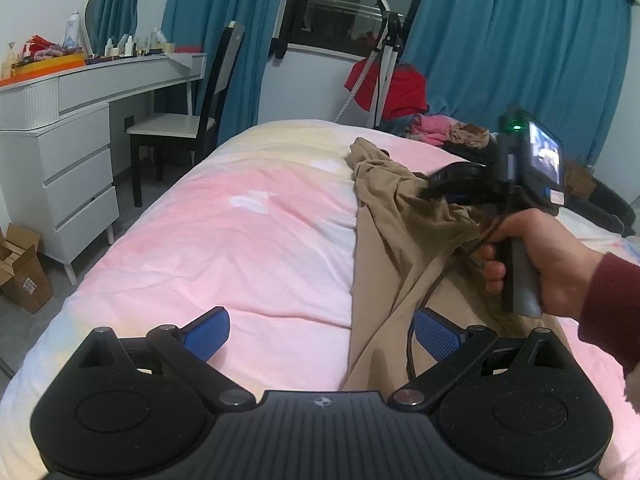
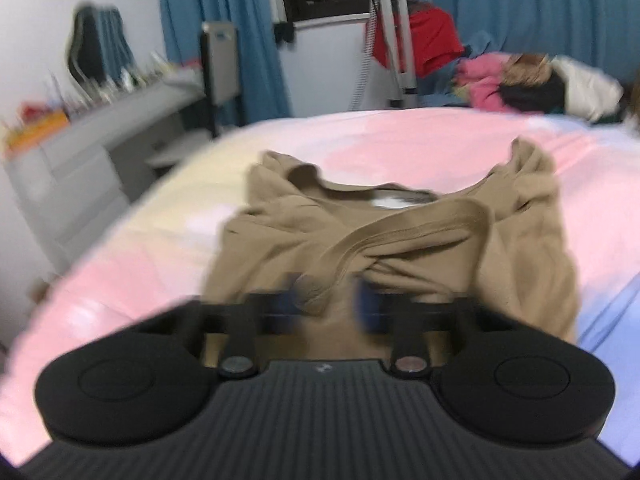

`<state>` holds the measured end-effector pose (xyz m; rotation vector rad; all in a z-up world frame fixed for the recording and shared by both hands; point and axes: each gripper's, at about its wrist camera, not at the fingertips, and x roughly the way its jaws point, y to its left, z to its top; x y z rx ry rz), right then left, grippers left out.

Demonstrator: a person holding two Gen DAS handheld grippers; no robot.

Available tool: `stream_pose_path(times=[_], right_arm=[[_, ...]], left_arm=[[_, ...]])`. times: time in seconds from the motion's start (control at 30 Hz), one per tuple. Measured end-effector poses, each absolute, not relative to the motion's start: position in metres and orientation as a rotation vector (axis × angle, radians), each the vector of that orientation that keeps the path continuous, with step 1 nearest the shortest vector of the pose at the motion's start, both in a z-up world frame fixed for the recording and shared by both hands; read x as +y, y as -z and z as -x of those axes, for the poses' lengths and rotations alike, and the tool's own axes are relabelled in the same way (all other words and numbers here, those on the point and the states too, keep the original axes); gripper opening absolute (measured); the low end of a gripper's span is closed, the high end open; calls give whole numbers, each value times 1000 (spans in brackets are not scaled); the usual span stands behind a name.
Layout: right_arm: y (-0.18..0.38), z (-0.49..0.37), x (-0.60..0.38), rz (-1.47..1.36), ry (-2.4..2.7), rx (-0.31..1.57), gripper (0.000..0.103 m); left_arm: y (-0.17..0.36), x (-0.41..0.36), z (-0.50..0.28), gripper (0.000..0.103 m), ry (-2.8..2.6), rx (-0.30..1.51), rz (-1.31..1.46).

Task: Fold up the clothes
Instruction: 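Fold the held side over the shirt body with the right gripper and release, then move the left gripper to the hem end of the folded strip and grasp it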

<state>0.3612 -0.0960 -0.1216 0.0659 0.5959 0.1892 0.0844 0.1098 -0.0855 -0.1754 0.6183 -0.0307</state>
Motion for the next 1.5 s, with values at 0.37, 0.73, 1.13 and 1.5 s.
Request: stream_pose_path(times=[0.37, 0.73, 1.13, 1.5], right_arm=[[131, -358, -155, -296, 31, 527, 10], [89, -273, -171, -362, -124, 491, 67], [43, -75, -201, -378, -223, 407, 80], [74, -25, -239, -506, -156, 434, 80]], left_arm=[[86, 111, -83, 100, 52, 614, 196], [80, 100, -79, 100, 67, 585, 152], [61, 90, -38, 100, 107, 566, 140], [69, 93, -25, 98, 53, 702, 209]])
